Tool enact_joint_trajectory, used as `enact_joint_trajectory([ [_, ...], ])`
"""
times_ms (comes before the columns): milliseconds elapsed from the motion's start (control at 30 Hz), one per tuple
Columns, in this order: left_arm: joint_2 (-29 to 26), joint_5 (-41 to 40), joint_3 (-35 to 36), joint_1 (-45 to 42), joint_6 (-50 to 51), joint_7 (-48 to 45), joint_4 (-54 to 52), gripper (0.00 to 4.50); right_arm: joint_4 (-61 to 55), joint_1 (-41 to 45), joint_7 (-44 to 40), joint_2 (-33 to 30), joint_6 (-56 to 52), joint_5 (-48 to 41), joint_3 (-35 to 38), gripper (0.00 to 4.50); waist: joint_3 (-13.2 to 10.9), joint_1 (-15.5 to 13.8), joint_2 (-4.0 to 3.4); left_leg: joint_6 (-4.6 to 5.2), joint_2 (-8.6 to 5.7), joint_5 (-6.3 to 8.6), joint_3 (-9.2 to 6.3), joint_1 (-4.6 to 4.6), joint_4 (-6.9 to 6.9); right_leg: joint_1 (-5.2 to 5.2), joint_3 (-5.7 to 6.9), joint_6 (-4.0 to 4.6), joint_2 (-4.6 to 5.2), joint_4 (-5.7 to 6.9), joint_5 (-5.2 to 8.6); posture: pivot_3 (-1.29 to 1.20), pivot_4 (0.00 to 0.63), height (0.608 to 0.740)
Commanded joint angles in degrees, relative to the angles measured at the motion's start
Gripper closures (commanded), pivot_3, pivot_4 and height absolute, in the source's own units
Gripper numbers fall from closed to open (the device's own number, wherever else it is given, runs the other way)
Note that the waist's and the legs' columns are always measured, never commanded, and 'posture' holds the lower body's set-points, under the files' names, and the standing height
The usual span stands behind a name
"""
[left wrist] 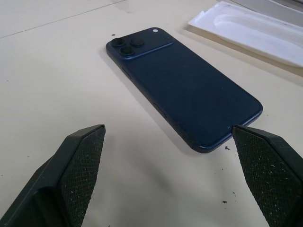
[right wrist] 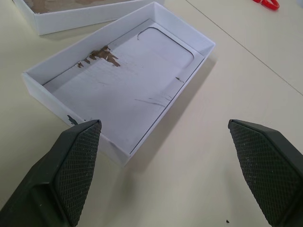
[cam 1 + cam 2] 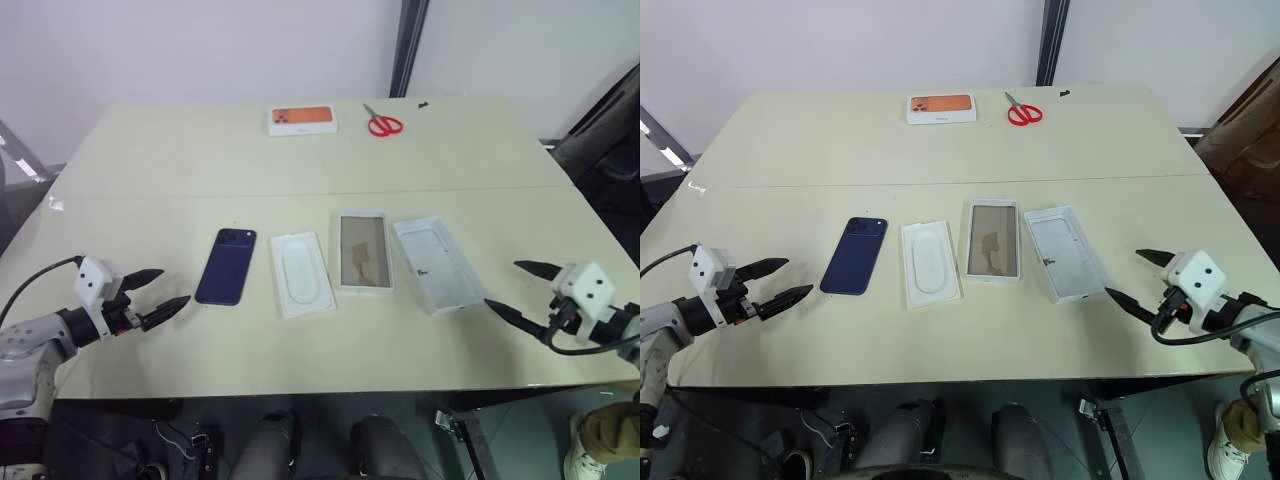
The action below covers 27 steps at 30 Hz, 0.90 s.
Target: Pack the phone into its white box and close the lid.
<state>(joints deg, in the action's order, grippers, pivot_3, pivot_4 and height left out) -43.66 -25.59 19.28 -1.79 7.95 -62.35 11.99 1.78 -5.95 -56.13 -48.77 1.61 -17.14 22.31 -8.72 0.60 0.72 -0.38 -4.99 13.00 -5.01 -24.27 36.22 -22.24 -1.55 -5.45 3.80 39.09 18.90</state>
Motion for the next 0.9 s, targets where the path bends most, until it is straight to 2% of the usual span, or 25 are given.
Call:
enact_joint_trajectory([
  [33, -0.5, -0.8, 2.0, 0.0, -1.3, -0.2, -0.7, 0.02, -0.6, 0.8, 0.0, -1.2, 0.7, -0.6, 1.7, 0.0, 0.0, 0.0, 0.0, 0.0, 0.0, 0.0, 0.0, 0.0, 0.0, 0.0, 0.0, 0.0, 0.0, 0.0, 0.0, 0.0, 0.15, 0.734],
  [100, -0.4, -1.1, 1.7, -0.4, -0.3, 0.3, -1.4, 0.02, -0.5, 1.1, 0.2, -1.0, 0.7, -0.3, 1.3, 0.0, 0.0, 0.0, 0.0, 0.0, 0.0, 0.0, 0.0, 0.0, 0.0, 0.0, 0.0, 0.0, 0.0, 0.0, 0.0, 0.0, 0.15, 0.734],
  [267, -1.3, -5.4, 1.1, -1.2, 10.1, 1.1, -7.4, 0.02, -0.8, 2.0, 1.1, -0.4, 0.6, 0.1, 0.6, 0.0, 0.0, 0.0, 0.0, 0.0, 0.0, 0.0, 0.0, 0.0, 0.01, 0.01, 0.0, 0.0, 0.0, 0.0, 0.0, 0.0, 0.15, 0.734],
  [667, -0.9, -3.1, 0.8, -1.9, 8.5, 1.6, -8.1, 0.02, -0.6, 3.0, 1.9, -0.7, 0.6, 0.6, -0.2, 0.0, 0.0, -0.1, 0.0, 0.0, 0.0, 0.0, 0.01, 0.0, 0.0, 0.01, 0.0, 0.0, 0.0, 0.0, 0.0, 0.0, 0.15, 0.734],
  [900, 0.3, -4.0, -0.6, -2.0, 12.1, 4.1, -11.7, 0.02, -2.7, 4.2, 1.1, -0.5, -1.8, -0.9, -1.5, 0.0, 0.0, 0.0, 0.0, 0.0, 0.0, 0.0, 0.01, 0.0, 0.0, 0.0, 0.0, 0.0, 0.0, 0.0, 0.0, 0.0, 0.15, 0.734],
])
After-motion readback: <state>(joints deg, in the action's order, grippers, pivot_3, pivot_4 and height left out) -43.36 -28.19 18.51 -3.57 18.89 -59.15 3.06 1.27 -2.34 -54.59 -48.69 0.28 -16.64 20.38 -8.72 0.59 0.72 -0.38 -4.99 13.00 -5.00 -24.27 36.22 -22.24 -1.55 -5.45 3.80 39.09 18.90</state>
